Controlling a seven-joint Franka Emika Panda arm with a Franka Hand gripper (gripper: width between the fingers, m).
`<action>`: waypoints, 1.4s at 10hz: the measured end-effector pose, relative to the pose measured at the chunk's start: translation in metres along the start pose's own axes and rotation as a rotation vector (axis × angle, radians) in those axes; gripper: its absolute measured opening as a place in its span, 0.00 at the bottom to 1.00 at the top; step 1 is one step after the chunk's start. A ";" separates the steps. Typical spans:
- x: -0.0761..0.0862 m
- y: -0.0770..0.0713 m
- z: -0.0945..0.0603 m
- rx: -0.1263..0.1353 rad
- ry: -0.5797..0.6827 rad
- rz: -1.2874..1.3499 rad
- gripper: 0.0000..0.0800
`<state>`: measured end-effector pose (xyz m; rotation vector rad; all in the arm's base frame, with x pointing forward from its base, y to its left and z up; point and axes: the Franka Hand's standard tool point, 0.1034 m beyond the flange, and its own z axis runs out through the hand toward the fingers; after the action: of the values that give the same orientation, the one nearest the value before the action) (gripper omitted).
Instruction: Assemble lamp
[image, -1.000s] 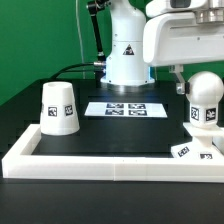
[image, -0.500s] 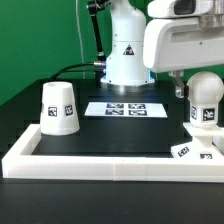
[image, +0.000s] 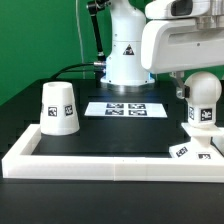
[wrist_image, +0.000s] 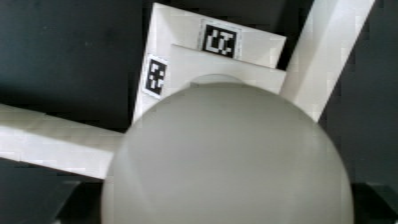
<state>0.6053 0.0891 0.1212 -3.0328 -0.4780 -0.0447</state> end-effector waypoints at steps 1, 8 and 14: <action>0.000 0.000 0.000 0.001 0.000 0.019 0.72; 0.002 -0.005 0.001 0.012 -0.002 0.472 0.72; 0.002 -0.006 0.002 0.016 -0.001 0.888 0.72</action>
Offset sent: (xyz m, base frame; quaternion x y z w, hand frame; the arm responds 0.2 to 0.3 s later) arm 0.0000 0.0000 0.0000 0.0000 0.0000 0.1296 0.9916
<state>0.6052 0.0958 0.1199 -2.9248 0.8655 0.0121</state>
